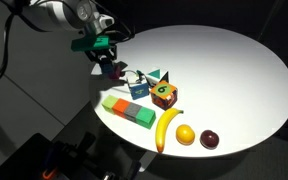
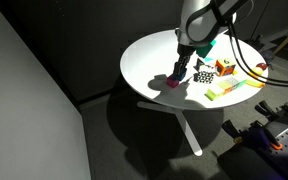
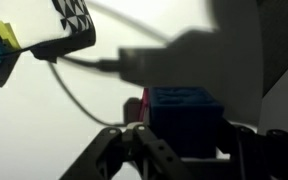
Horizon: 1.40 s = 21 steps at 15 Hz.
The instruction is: Put the blue block on top of the pink block
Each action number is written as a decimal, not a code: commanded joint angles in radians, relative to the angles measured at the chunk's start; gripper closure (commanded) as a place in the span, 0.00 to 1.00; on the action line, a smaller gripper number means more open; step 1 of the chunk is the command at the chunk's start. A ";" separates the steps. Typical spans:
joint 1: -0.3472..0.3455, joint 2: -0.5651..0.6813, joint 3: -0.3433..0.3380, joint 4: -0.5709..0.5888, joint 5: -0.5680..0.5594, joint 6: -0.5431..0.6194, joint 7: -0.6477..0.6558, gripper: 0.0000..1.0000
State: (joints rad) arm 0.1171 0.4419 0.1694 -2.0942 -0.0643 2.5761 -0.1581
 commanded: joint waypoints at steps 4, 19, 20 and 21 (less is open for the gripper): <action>0.022 0.012 -0.019 0.062 -0.003 -0.072 0.044 0.72; 0.074 0.100 -0.075 0.181 -0.043 -0.150 0.138 0.72; 0.075 0.106 -0.075 0.184 -0.041 -0.147 0.137 0.72; 0.076 0.112 -0.076 0.188 -0.039 -0.145 0.137 0.72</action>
State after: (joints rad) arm 0.1784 0.5294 0.1062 -1.9477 -0.0841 2.4481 -0.0565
